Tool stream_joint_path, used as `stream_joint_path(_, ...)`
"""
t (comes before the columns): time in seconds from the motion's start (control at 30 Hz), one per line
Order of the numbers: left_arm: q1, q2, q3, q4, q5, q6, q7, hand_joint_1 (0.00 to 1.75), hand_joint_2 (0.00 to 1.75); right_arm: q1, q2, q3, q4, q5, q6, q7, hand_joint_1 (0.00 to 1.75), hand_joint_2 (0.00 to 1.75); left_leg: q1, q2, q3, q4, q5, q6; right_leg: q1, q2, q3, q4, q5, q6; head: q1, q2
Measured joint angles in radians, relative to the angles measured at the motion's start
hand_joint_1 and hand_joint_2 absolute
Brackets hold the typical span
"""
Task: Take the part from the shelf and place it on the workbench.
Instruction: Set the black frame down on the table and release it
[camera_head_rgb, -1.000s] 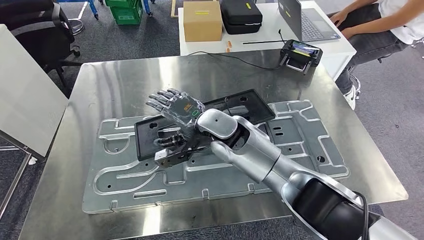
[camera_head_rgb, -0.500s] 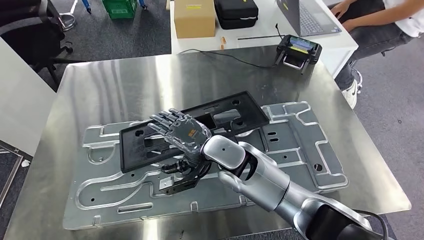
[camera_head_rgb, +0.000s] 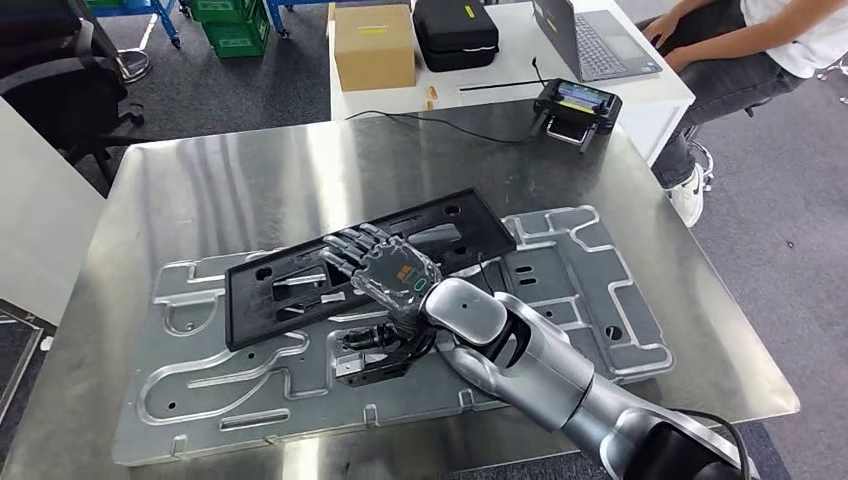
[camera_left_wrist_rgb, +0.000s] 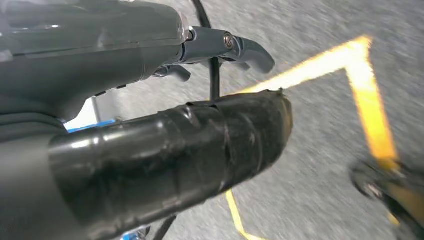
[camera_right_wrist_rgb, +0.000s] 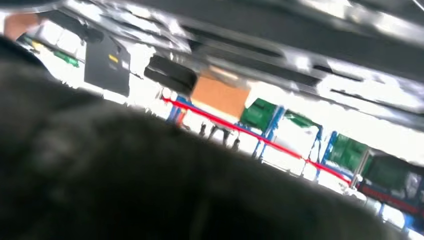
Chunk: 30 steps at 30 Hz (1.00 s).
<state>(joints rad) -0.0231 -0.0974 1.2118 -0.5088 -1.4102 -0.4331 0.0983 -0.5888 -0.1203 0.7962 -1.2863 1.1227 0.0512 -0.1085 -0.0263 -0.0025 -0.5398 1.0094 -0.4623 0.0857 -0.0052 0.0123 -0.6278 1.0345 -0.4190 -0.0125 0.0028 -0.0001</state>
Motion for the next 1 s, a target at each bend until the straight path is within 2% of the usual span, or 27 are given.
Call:
stream_joint_path(0.03, -0.001, 0.0, 0.0, 0.0, -0.001, 0.0, -0.001, 0.0, 0.0, -0.009, 0.0, -0.004, -0.007, 0.0, 0.001, -0.001, 0.0, 0.0, 0.003, 0.0, 0.003, -0.018, 0.012, -0.003, 0.0, 0.0, -0.004, -0.002, -0.002, 0.005, 0.0, 0.0)
stream_joint_path(0.07, -0.003, 0.0, 0.0, 0.0, -0.002, 0.0, -0.002, 0.0, 0.0, -0.018, 0.0, -0.008, -0.012, 0.0, 0.002, -0.001, 0.0, 0.0, 0.008, 0.001, 0.004, -0.037, 0.025, -0.005, 0.001, -0.001, -0.011, 0.009, -0.02, 0.011, 0.001, 0.0)
stream_joint_path(0.1, -0.004, 0.0, 0.0, 0.0, -0.002, 0.0, -0.003, 0.0, 0.0, -0.026, 0.0, -0.013, -0.016, 0.0, 0.003, -0.002, 0.0, 0.0, 0.015, 0.002, 0.003, -0.054, 0.037, -0.009, 0.001, -0.002, -0.022, 0.038, -0.054, 0.016, 0.001, 0.0)
stream_joint_path(0.17, -0.006, 0.0, 0.0, 0.0, -0.003, 0.0, -0.004, 0.0, 0.0, -0.036, 0.0, -0.02, -0.021, 0.0, 0.004, -0.005, 0.0, 0.0, 0.021, 0.003, -0.014, -0.06, 0.052, -0.019, -0.004, -0.004, -0.051, 0.145, -0.139, 0.028, 0.002, 0.0)
stream_joint_path(0.2, -0.006, -0.001, 0.001, 0.0, -0.004, 0.0, -0.004, 0.0, 0.0, -0.037, 0.0, -0.02, -0.023, 0.0, 0.005, -0.007, 0.0, 0.0, 0.024, 0.003, -0.028, -0.053, 0.058, -0.025, -0.008, -0.004, -0.062, 0.199, -0.164, 0.034, 0.002, 0.0)
stream_joint_path(0.23, -0.005, -0.002, 0.001, 0.0, -0.005, 0.0, -0.004, 0.0, 0.0, -0.038, 0.0, -0.021, -0.025, -0.001, 0.007, -0.009, 0.0, 0.0, 0.027, 0.005, -0.042, -0.045, 0.063, -0.031, -0.012, -0.005, -0.063, 0.235, -0.167, 0.04, 0.002, 0.0)
stream_joint_path(0.27, -0.005, -0.002, 0.001, 0.0, -0.006, 0.0, -0.005, 0.0, 0.0, -0.038, 0.0, -0.021, -0.026, -0.001, 0.009, -0.01, 0.0, 0.0, 0.031, 0.006, -0.059, -0.034, 0.068, -0.037, -0.016, -0.006, -0.051, 0.244, -0.15, 0.046, 0.002, 0.0)
stream_joint_path(0.3, -0.006, -0.003, 0.001, 0.0, -0.007, 0.0, -0.006, 0.0, 0.0, -0.04, -0.001, -0.021, -0.028, -0.002, 0.01, -0.01, 0.0, 0.0, 0.035, 0.007, -0.078, -0.022, 0.072, -0.043, -0.02, -0.006, -0.024, 0.222, -0.12, 0.051, 0.002, 0.0)
stream_joint_path(0.33, -0.006, -0.003, 0.001, 0.0, -0.008, 0.0, -0.007, 0.0, 0.0, -0.044, -0.001, -0.021, -0.03, -0.003, 0.011, -0.011, 0.0, 0.0, 0.039, 0.008, -0.097, -0.007, 0.077, -0.05, -0.024, -0.006, 0.014, 0.171, -0.1, 0.056, 0.002, 0.0)
stream_joint_path(0.37, -0.007, -0.003, 0.001, 0.0, -0.008, 0.0, -0.008, 0.0, 0.0, -0.048, -0.001, -0.021, -0.033, -0.005, 0.012, -0.011, 0.0, 0.0, 0.042, 0.008, -0.114, 0.006, 0.082, -0.057, -0.023, -0.006, 0.057, 0.108, -0.099, 0.058, 0.002, 0.0)
stream_joint_path(0.43, -0.007, -0.002, 0.001, 0.0, -0.009, 0.0, -0.011, 0.0, 0.0, -0.056, -0.002, -0.024, -0.041, -0.008, 0.012, -0.012, 0.0, 0.0, 0.043, 0.007, -0.132, 0.019, 0.094, -0.072, -0.018, -0.003, 0.106, 0.023, -0.119, 0.045, 0.002, 0.0)
stream_joint_path(0.47, -0.007, -0.002, 0.001, 0.0, -0.009, 0.0, -0.012, 0.0, 0.0, -0.06, -0.004, -0.025, -0.044, -0.009, 0.012, -0.012, 0.0, 0.0, 0.042, 0.005, -0.135, 0.018, 0.103, -0.079, -0.013, -0.002, 0.11, 0.011, -0.122, 0.035, 0.001, 0.0)
stream_joint_path(0.53, -0.004, -0.001, 0.002, 0.0, -0.011, 0.0, -0.016, 0.0, 0.0, -0.064, -0.007, -0.028, -0.047, -0.012, 0.012, -0.013, 0.0, 0.0, 0.045, 0.002, -0.14, 0.016, 0.116, -0.092, -0.012, -0.004, 0.095, 0.008, -0.104, 0.013, 0.001, 0.0)
stream_joint_path(0.57, -0.003, 0.0, 0.002, 0.0, -0.012, 0.0, -0.019, 0.0, 0.0, -0.065, -0.008, -0.029, -0.049, -0.013, 0.012, -0.013, 0.0, 0.0, 0.046, 0.001, -0.147, 0.025, 0.101, -0.096, -0.013, -0.006, 0.085, 0.007, -0.092, 0.002, 0.0, 0.0)
stream_joint_path(0.6, -0.002, 0.0, 0.003, 0.0, -0.013, -0.001, -0.023, 0.0, 0.0, -0.065, -0.009, -0.03, -0.051, -0.014, 0.011, -0.012, 0.0, 0.0, 0.048, 0.001, -0.157, 0.051, 0.063, -0.099, -0.015, -0.008, 0.073, 0.004, -0.078, -0.008, 0.0, 0.0)
stream_joint_path(0.63, -0.002, 0.001, 0.003, 0.0, -0.014, -0.006, -0.028, 0.0, 0.0, -0.066, -0.01, -0.032, -0.055, -0.016, 0.009, -0.01, 0.0, 0.0, 0.049, 0.001, -0.169, 0.096, 0.008, -0.101, -0.015, -0.01, 0.059, 0.004, -0.063, -0.015, -0.001, 0.0)
stream_joint_path(0.67, -0.001, 0.001, 0.003, 0.0, -0.016, -0.012, -0.033, 0.0, 0.0, -0.066, -0.011, -0.036, -0.058, -0.017, 0.006, -0.008, 0.0, 0.0, 0.049, 0.002, -0.18, 0.155, -0.051, -0.104, -0.013, -0.01, 0.044, 0.004, -0.05, -0.02, -0.001, 0.0)
stream_joint_path(0.7, -0.001, 0.0, 0.003, -0.002, -0.018, -0.021, -0.039, 0.0, 0.0, -0.066, -0.013, -0.042, -0.062, -0.018, 0.003, -0.005, 0.0, 0.0, 0.049, 0.002, -0.189, 0.22, -0.093, -0.106, -0.011, -0.011, 0.026, 0.005, -0.035, -0.022, -0.001, 0.0)
stream_joint_path(0.73, -0.001, -0.001, 0.003, -0.005, -0.02, -0.028, -0.042, 0.0, 0.0, -0.066, -0.015, -0.049, -0.065, -0.019, 0.001, -0.002, 0.0, 0.0, 0.049, 0.002, -0.19, 0.274, -0.11, -0.107, -0.009, -0.011, 0.007, 0.006, -0.022, -0.022, -0.001, 0.0)
stream_joint_path(0.77, 0.0, -0.003, 0.002, -0.008, -0.022, -0.033, -0.045, 0.0, 0.0, -0.066, -0.018, -0.054, -0.068, -0.02, 0.001, 0.0, 0.0, 0.0, 0.049, 0.002, -0.18, 0.304, -0.101, -0.107, -0.006, -0.012, -0.012, 0.008, -0.008, -0.022, -0.001, 0.0)
stream_joint_path(0.8, 0.0, -0.005, 0.002, -0.012, -0.023, -0.036, -0.046, 0.0, 0.0, -0.066, -0.02, -0.058, -0.07, -0.02, 0.001, 0.001, 0.0, 0.0, 0.049, 0.002, -0.155, 0.302, -0.076, -0.104, -0.004, -0.013, -0.03, 0.01, 0.005, -0.021, -0.001, 0.0)
stream_joint_path(0.83, 0.0, -0.006, 0.002, -0.014, -0.024, -0.038, -0.046, 0.0, 0.0, -0.066, -0.022, -0.062, -0.073, -0.02, 0.0, 0.002, 0.0, 0.0, 0.047, 0.001, -0.112, 0.264, -0.049, -0.098, -0.003, -0.013, -0.047, 0.012, 0.018, -0.019, -0.001, 0.0)
stream_joint_path(0.87, -0.001, -0.007, 0.002, -0.018, -0.025, -0.038, -0.047, 0.0, 0.0, -0.066, -0.024, -0.065, -0.078, -0.02, 0.0, 0.002, 0.0, 0.0, 0.045, 0.001, -0.055, 0.198, -0.042, -0.09, -0.001, -0.013, -0.061, 0.013, 0.03, -0.017, -0.001, 0.0)
stream_joint_path(0.9, -0.001, -0.007, 0.002, -0.021, -0.025, -0.039, -0.048, 0.0, 0.0, -0.067, -0.025, -0.069, -0.083, -0.02, 0.0, 0.002, 0.0, 0.0, 0.042, 0.002, 0.005, 0.115, -0.052, -0.083, 0.0, -0.013, -0.071, 0.014, 0.042, -0.013, -0.001, 0.0)
stream_joint_path(0.93, -0.002, -0.007, 0.002, -0.025, -0.025, -0.039, -0.049, 0.0, 0.0, -0.068, -0.026, -0.072, -0.087, -0.02, 0.0, 0.002, 0.0, 0.0, 0.037, 0.002, 0.049, 0.049, -0.067, -0.078, 0.0, -0.014, -0.076, 0.011, 0.054, -0.008, -0.001, 0.0)
stream_joint_path(0.97, -0.002, -0.008, 0.002, -0.028, -0.025, -0.039, -0.049, 0.0, 0.0, -0.068, -0.027, -0.073, -0.09, -0.02, -0.001, 0.002, 0.0, 0.0, 0.032, 0.001, 0.075, 0.003, -0.081, -0.074, -0.002, -0.016, -0.076, 0.006, 0.065, -0.002, -0.001, 0.0)
stream_joint_path(1.0, -0.002, -0.008, 0.002, -0.03, -0.025, -0.039, -0.05, 0.0, 0.0, -0.069, -0.028, -0.074, -0.092, -0.02, -0.001, 0.002, 0.0, 0.0, 0.029, 0.001, 0.081, -0.02, -0.08, -0.071, -0.004, -0.017, -0.075, -0.003, 0.079, 0.005, -0.001, 0.0)
